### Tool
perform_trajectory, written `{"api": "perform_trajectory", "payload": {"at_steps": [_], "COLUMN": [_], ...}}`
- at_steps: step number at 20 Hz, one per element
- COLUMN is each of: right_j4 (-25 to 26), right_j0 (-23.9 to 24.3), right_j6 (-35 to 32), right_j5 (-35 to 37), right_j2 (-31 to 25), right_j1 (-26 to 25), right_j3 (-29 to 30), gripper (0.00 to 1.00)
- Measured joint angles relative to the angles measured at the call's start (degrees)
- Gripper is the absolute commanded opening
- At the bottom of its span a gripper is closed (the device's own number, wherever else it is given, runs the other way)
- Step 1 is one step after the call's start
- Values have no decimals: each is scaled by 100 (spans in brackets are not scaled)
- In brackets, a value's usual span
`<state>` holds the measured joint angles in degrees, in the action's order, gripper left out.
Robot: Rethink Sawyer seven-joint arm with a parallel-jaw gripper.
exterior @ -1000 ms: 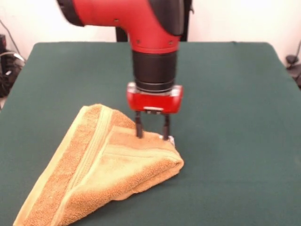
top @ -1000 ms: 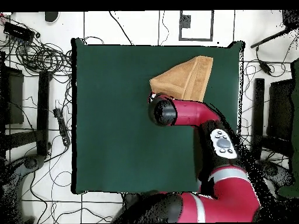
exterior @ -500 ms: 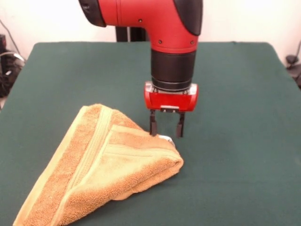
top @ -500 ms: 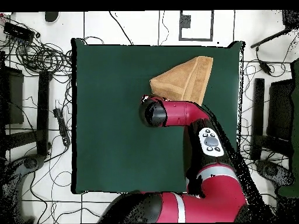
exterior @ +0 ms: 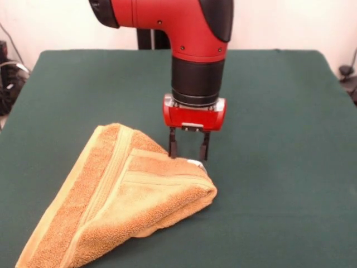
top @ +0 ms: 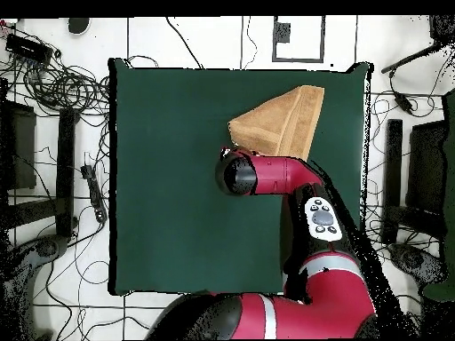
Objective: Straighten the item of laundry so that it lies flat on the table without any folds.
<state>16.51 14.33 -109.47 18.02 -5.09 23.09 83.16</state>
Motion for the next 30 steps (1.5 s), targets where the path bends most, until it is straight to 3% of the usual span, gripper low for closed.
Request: {"api": "perform_trajectory", "payload": {"at_steps": [14,30], "right_j4": [-309,-311], "right_j0": [-533,-601], "right_j6": [0,0], "right_j5": [169,95], "right_j2": [552,700], "right_j1": [7,-185], "right_j3": [278,249], "gripper": [100,100]}}
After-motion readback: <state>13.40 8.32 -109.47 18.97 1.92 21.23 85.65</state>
